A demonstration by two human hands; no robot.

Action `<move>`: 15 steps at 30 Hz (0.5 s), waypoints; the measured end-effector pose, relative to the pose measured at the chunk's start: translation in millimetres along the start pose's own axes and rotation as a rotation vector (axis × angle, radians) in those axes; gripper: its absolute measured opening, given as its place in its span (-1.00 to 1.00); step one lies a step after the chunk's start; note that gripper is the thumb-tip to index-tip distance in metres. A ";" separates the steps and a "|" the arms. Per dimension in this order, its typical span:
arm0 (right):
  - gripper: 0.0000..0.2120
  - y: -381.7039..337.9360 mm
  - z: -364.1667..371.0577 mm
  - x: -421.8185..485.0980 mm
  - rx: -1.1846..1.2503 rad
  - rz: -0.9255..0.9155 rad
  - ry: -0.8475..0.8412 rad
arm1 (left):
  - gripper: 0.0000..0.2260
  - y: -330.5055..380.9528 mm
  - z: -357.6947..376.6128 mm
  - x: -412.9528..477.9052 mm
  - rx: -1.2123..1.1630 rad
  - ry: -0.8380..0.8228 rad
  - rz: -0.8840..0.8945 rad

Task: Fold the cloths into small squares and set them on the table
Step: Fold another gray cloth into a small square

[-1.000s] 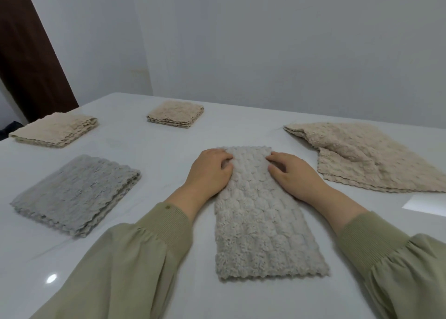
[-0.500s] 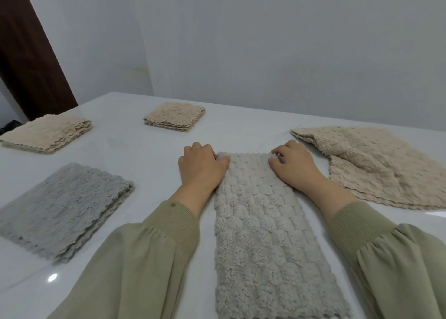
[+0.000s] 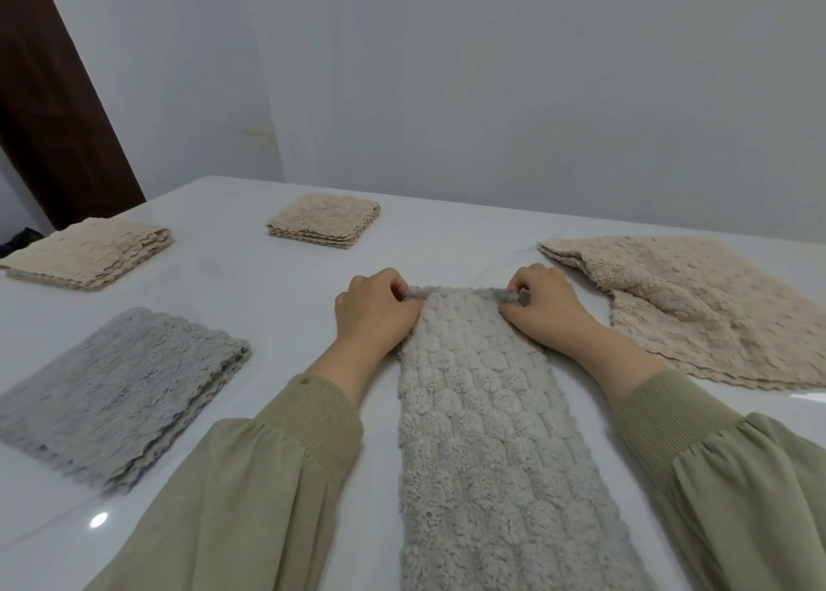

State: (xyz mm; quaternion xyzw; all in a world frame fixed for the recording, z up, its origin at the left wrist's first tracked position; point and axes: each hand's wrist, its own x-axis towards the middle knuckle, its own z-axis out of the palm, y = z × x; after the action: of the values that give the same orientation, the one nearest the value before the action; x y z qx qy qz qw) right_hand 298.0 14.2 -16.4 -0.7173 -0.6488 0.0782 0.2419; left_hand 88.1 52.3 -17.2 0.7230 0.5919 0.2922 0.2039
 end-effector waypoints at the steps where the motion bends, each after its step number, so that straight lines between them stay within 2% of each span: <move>1: -0.90 0.1 0.0 -0.5 0.073 -0.014 0.016 | -0.82 -0.3 -0.2 -0.5 -0.039 0.001 0.002; 4: -0.83 -1.3 -0.8 -1.5 0.287 0.004 0.036 | -0.78 -1.7 -0.8 -0.2 -0.157 0.013 0.001; 6: -0.76 -3.9 -5.3 -2.4 0.371 0.012 -0.028 | -0.80 -4.0 -0.7 1.1 -0.215 0.005 -0.001; 8: -0.68 -4.3 -9.8 -2.5 0.358 0.011 -0.101 | -0.82 -5.7 -0.5 1.3 -0.224 -0.029 0.003; 10: -0.77 -3.6 -10.6 -2.4 0.277 0.009 -0.099 | -0.72 -5.8 0.0 1.6 -0.190 -0.049 0.020; 12: -0.95 -1.5 -6.6 -1.3 0.208 0.044 -0.004 | -0.72 -5.0 0.5 2.1 -0.132 -0.026 0.031; 15: -0.92 -1.4 1.8 0.4 0.050 0.008 0.225 | -0.96 -3.3 3.4 3.5 -0.095 0.069 0.042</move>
State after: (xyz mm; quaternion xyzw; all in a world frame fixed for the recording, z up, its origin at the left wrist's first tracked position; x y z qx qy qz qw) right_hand 296.0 15.1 -17.2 -0.7179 -0.6124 0.0142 0.3306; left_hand 88.4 56.6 -21.2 0.7141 0.5688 0.3491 0.2112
